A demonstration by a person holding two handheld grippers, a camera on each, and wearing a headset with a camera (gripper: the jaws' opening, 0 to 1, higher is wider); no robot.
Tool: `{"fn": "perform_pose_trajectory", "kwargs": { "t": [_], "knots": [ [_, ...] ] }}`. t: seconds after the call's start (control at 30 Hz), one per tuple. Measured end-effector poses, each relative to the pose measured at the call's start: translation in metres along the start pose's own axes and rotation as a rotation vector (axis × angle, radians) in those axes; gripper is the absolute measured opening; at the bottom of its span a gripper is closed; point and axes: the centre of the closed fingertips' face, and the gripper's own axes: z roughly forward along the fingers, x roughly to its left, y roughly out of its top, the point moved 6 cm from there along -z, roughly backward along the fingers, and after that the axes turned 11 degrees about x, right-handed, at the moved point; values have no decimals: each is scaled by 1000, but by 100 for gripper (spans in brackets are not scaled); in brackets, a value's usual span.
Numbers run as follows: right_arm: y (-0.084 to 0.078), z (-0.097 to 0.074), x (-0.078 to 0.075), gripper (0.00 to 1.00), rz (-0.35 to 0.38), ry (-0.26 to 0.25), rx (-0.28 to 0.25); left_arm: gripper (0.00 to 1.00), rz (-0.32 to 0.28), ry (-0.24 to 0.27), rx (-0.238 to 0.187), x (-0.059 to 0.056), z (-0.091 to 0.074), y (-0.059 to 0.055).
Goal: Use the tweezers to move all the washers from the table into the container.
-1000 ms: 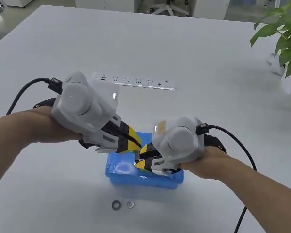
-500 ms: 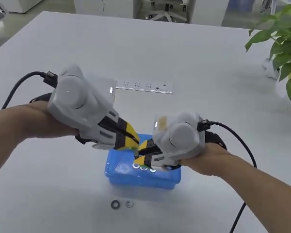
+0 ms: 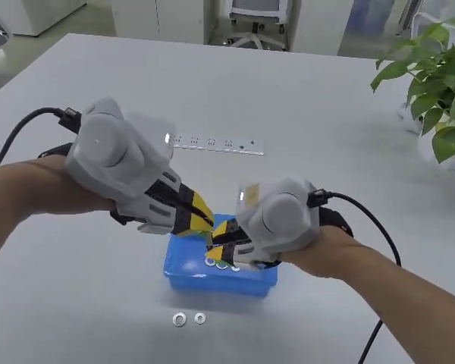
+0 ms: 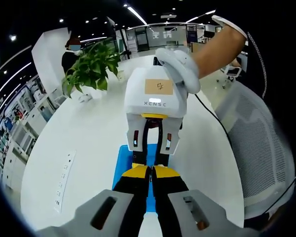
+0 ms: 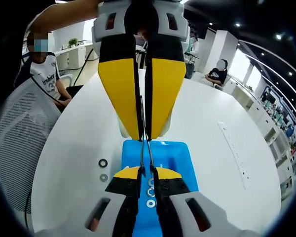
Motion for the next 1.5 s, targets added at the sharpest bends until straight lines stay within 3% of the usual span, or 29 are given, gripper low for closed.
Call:
{"fn": "perform_pose_trajectory", "kwargs": {
  "t": [0.37,0.8,1.5],
  "knots": [
    [6,-7,16,12,9,-6,-21,6,2,-3,9,-16,-9,4],
    [4,-3,41,12,9,16,-19,6,-4,-30,24,-37,-6,0],
    [-4,19,68,12,5,67,-5,6,-39,-79,27,-57,10,-20]
  ]
}}
